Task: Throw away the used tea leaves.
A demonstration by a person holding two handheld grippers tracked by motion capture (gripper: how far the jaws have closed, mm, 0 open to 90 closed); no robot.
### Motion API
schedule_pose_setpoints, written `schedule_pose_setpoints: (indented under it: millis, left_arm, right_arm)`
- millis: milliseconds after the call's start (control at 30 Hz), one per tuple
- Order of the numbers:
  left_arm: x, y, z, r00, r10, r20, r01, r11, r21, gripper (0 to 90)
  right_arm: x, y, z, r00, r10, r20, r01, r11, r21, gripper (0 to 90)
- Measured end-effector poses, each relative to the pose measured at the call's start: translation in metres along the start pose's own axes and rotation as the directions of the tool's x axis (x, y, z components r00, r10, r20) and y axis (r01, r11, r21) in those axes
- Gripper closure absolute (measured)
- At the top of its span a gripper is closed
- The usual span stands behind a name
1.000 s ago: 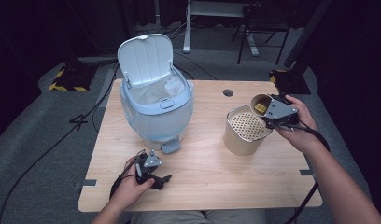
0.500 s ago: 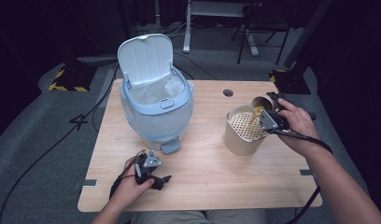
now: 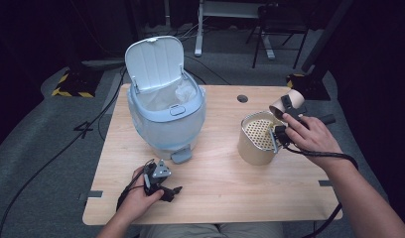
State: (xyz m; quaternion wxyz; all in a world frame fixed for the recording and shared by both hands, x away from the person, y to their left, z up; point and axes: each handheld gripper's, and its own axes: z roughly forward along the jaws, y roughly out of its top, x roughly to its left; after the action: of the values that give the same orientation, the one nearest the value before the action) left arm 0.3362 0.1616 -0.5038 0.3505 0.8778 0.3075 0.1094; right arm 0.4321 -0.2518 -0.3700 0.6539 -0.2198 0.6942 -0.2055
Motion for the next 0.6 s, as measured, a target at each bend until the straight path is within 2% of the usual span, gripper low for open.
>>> schedule_pose_setpoints:
  millis: [33, 67, 100, 167, 200, 467, 600]
  left_arm:
    - [0.0000, 0.0000, 0.0001, 1.0000, 0.000, 0.000, 0.000, 1.0000, -0.001, 12.9]
    - [0.0000, 0.0000, 0.0000, 1.0000, 0.000, 0.000, 0.000, 1.0000, 0.000, 12.9]
    - [0.0000, 0.0000, 0.0000, 1.0000, 0.000, 0.000, 0.000, 1.0000, 0.000, 12.9]
    - [0.0000, 0.0000, 0.0000, 1.0000, 0.000, 0.000, 0.000, 1.0000, -0.001, 12.9]
    - [0.0000, 0.0000, 0.0000, 1.0000, 0.000, 0.000, 0.000, 1.0000, 0.000, 12.9]
    - [0.0000, 0.0000, 0.0000, 1.0000, 0.000, 0.000, 0.000, 1.0000, 0.000, 12.9]
    - [0.0000, 0.0000, 0.0000, 1.0000, 0.000, 0.000, 0.000, 1.0000, 0.000, 12.9]
  right_arm:
    - [0.0016, 0.0016, -0.0004, 0.9983, -0.053, 0.025, 0.052, 0.999, 0.017, 30.5]
    - [0.0020, 0.0021, -0.0007, 0.9969, -0.072, 0.033, 0.071, 0.997, 0.023, 30.6]
    - [0.0038, 0.0033, -0.0010, 0.9903, -0.129, 0.052, 0.126, 0.991, 0.043, 30.6]
    - [0.0055, 0.0046, -0.0022, 0.9827, -0.169, 0.076, 0.164, 0.984, 0.069, 30.6]
    - [0.0062, 0.0052, -0.0028, 0.9727, -0.212, 0.096, 0.204, 0.975, 0.082, 30.6]
    - [0.0064, 0.0067, -0.0063, 0.9446, -0.292, 0.150, 0.277, 0.954, 0.111, 30.5]
    - [0.0073, 0.0079, -0.0071, 0.9397, -0.306, 0.154, 0.290, 0.950, 0.114, 30.4]
